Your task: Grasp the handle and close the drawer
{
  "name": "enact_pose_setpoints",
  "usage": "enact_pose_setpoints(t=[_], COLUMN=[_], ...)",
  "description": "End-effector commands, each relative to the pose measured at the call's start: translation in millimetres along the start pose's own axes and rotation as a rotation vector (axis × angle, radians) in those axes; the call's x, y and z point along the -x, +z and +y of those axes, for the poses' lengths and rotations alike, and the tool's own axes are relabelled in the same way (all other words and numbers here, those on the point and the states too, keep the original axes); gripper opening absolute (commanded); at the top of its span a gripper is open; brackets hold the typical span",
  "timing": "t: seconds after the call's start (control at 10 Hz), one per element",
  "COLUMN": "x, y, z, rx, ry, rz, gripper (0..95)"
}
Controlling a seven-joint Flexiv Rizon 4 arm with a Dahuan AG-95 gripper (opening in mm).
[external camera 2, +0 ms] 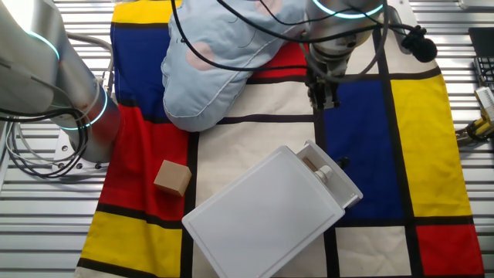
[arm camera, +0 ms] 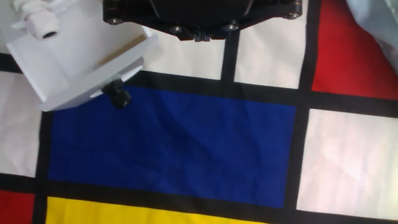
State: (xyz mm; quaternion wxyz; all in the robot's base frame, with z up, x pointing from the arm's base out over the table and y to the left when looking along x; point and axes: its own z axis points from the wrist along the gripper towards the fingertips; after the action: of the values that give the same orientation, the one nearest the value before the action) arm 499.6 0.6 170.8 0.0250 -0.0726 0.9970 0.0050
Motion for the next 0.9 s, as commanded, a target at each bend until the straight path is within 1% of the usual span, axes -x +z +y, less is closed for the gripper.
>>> enact_pose_setpoints(t=[0.1, 0.2, 0.3, 0.7, 0.9], x=[-0.1, -0.1, -1.3, -3.2, -3.2], y=[0.0, -0.1, 0.1, 1.0, 1.0], z=[-0.4, -0.4, -0.7, -1.4, -1.4], rx=[0.001, 0.003, 0.001, 0.003, 0.003], ry=[0.003, -0.001, -0.006, -0.02, -0.023], rz=[-0.003, 0.0, 0.012, 0.01, 0.016], gripper=[0.0, 0.0, 0.0, 0.0, 0.0])
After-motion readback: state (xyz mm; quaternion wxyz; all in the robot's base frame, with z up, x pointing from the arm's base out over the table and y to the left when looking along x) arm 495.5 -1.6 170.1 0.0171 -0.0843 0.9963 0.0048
